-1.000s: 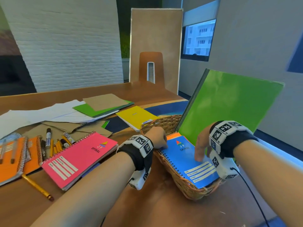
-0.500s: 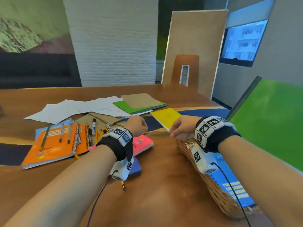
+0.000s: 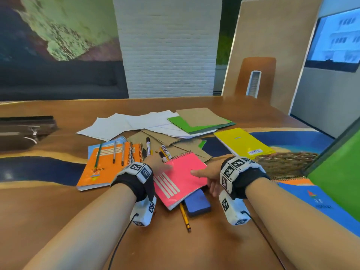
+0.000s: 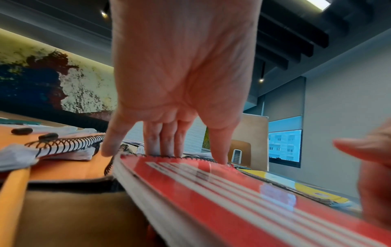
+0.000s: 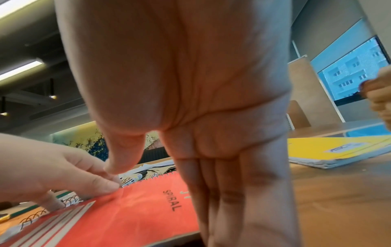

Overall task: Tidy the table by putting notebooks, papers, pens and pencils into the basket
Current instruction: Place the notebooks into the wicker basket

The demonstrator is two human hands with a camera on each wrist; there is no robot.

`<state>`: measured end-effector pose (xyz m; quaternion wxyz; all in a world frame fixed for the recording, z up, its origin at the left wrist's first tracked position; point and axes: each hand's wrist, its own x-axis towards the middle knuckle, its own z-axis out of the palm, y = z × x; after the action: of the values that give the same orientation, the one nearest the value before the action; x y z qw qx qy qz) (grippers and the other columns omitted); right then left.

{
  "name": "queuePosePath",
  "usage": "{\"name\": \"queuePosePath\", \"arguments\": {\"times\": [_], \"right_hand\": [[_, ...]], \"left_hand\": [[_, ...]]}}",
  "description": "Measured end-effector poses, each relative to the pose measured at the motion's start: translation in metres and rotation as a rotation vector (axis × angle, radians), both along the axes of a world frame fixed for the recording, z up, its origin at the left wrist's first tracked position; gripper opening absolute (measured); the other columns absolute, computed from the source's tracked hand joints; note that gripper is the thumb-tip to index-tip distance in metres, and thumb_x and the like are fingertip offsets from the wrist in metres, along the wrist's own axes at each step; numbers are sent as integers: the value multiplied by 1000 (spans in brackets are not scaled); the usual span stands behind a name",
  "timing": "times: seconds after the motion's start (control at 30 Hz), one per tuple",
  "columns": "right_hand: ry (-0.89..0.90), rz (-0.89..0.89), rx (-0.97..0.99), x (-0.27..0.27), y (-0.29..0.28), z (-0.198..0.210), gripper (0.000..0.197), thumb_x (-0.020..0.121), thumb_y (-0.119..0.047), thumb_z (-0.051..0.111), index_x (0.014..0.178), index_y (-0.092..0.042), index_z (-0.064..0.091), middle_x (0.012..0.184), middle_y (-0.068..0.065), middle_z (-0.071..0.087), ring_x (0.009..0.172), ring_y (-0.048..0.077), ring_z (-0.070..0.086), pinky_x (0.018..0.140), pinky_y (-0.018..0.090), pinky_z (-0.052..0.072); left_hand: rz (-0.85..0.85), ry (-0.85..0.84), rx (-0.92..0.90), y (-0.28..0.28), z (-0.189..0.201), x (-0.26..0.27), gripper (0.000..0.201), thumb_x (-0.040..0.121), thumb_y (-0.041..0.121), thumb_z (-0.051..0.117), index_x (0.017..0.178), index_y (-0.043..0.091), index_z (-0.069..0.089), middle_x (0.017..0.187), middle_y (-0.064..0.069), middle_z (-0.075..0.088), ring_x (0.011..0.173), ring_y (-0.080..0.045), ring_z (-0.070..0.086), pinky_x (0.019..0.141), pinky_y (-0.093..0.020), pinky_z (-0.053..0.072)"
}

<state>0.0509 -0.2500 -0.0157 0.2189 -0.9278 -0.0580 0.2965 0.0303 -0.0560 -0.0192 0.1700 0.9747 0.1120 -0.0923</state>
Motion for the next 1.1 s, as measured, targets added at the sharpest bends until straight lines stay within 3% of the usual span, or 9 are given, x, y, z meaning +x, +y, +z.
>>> {"name": "queuePosePath", "arguments": {"times": [0.1, 0.17, 0.23, 0.37, 0.47, 0.57, 0.77, 0.87, 1.1], "right_hand": [[-81, -17, 2, 5, 4, -2, 69, 88, -56, 49, 122, 5, 55, 124, 21, 58, 115, 35, 56, 100, 43, 44], [-71, -36, 7, 8, 4, 1, 65, 89, -51, 52, 125, 3, 53, 125, 20, 58, 116, 35, 56, 98, 42, 45], [-27, -55, 13, 13, 4, 1, 60, 89, -48, 55, 128, -3, 50, 124, 18, 59, 112, 33, 59, 94, 41, 48], [71, -243, 251, 21, 4, -4, 38, 89, -23, 63, 120, -2, 55, 108, 16, 63, 74, 23, 61, 65, 32, 49], [69, -328, 349, 17, 2, 1, 2, 88, -3, 57, 88, -4, 59, 90, 18, 65, 72, 27, 59, 68, 32, 48], [-45, -362, 393, 20, 1, 10, 18, 84, 2, 57, 73, -11, 50, 92, 12, 60, 79, 24, 60, 72, 33, 54], [-172, -400, 667, 17, -1, 30, 28, 94, 1, 43, 120, 2, 54, 107, 12, 55, 78, 20, 55, 73, 32, 50], [-212, -430, 783, 12, 2, 37, 29, 97, -1, 33, 93, -8, 60, 91, 11, 58, 72, 22, 54, 86, 45, 50], [-221, -397, 841, -5, -9, 53, 29, 101, -6, 31, 121, -4, 52, 100, 11, 55, 83, 23, 53, 85, 44, 46]], "left_hand": [[-1, 2, -16, 5, -4, 1, 45, 89, 42, 60, 118, 7, 54, 116, -8, 59, 103, -21, 55, 84, -28, 45], [28, -15, -76, 10, -5, 3, 28, 86, 43, 63, 79, 19, 52, 84, 2, 53, 90, -19, 53, 72, -25, 42], [43, -22, -148, 14, -4, 2, 41, 84, 47, 64, 64, 23, 38, 70, 3, 43, 72, -16, 49, 62, -23, 36], [62, -25, -379, 15, -4, -2, 32, 83, 40, 68, 76, 12, 54, 84, -8, 67, 75, -23, 65, 76, -32, 53], [113, -49, -640, 12, -2, -7, 20, 86, 25, 67, 92, 12, 53, 99, -16, 70, 88, -31, 70, 86, -46, 55], [131, -112, -851, 11, 3, -11, 24, 86, 10, 66, 104, 11, 50, 96, -17, 69, 80, -33, 69, 79, -44, 58], [90, -288, -1096, 3, 18, -16, 39, 84, 5, 67, 115, 19, 49, 108, -14, 68, 87, -32, 69, 73, -40, 58], [123, -408, -1170, -8, 22, -15, 19, 91, 25, 62, 108, 18, 59, 111, -10, 68, 90, -23, 68, 72, -34, 56], [188, -542, -1204, -27, 38, -16, 33, 95, 51, 43, 99, 24, 62, 105, -7, 71, 95, -27, 69, 88, -48, 54]]}}
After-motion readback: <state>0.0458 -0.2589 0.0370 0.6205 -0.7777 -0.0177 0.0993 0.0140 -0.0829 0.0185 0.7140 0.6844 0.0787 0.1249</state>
